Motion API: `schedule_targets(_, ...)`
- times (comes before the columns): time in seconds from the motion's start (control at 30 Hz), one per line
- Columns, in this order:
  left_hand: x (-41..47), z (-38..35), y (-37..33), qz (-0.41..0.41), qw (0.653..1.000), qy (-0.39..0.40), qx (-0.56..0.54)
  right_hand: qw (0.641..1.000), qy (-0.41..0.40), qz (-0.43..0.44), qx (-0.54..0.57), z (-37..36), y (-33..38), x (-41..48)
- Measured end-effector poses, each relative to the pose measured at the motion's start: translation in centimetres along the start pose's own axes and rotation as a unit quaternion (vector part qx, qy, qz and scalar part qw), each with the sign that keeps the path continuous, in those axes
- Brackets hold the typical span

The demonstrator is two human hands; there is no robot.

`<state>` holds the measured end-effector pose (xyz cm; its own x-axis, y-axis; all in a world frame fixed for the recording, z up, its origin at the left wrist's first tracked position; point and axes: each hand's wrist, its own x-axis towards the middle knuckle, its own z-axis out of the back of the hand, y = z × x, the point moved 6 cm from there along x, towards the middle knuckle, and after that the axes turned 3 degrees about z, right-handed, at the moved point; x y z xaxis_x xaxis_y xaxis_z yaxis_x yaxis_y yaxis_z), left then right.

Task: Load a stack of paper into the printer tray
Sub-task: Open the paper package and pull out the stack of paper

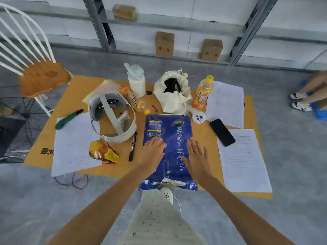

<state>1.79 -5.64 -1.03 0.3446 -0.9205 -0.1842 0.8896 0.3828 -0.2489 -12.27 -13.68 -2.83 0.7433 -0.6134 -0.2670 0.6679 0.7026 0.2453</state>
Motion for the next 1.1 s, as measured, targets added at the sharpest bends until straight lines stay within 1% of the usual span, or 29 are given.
schedule_targets(0.07,0.3,-2.0,-0.1,-0.002,0.997,0.068,-0.039,0.999,0.049,-0.001,0.002,-1.4,0.3,0.3)
schedule_targets(0.13,0.2,-4.3,0.0,0.002,0.991,0.127,-0.046,0.997,0.079,-0.008,0.012,-3.1,0.3,0.3)
schedule_targets(0.2,0.2,-6.3,0.3,0.016,0.984,0.17,-0.05,0.995,0.094,-0.012,0.028,-4.6,0.5,0.4)
schedule_targets(0.23,0.2,-7.1,0.6,0.028,0.981,0.179,-0.065,0.994,0.098,-0.015,0.036,-5.2,0.4,0.5)
schedule_targets(0.3,0.2,-7.8,0.9,0.062,0.98,0.161,-0.103,0.993,0.102,-0.024,0.048,-6.0,0.4,0.7)
schedule_targets(0.47,0.4,-8.4,2.0,0.169,0.963,0.077,-0.195,0.992,0.102,-0.047,0.066,-7.2,0.5,0.9)
schedule_targets(0.6,1.0,-8.8,2.2,0.194,0.957,0.069,-0.203,0.988,0.114,-0.062,0.086,-8.1,0.8,0.8)
schedule_targets(0.73,1.3,-9.4,2.4,0.191,0.961,0.068,-0.188,0.988,0.119,-0.065,0.076,-8.7,1.0,0.7)
schedule_targets(0.9,1.5,-9.5,1.8,0.143,0.976,0.081,-0.141,0.989,0.118,-0.064,0.068,-9.1,0.9,0.8)
schedule_targets(1.1,0.5,-9.5,1.8,0.111,0.981,0.039,-0.153,0.99,0.109,-0.063,0.063,-9.1,1.1,0.7)
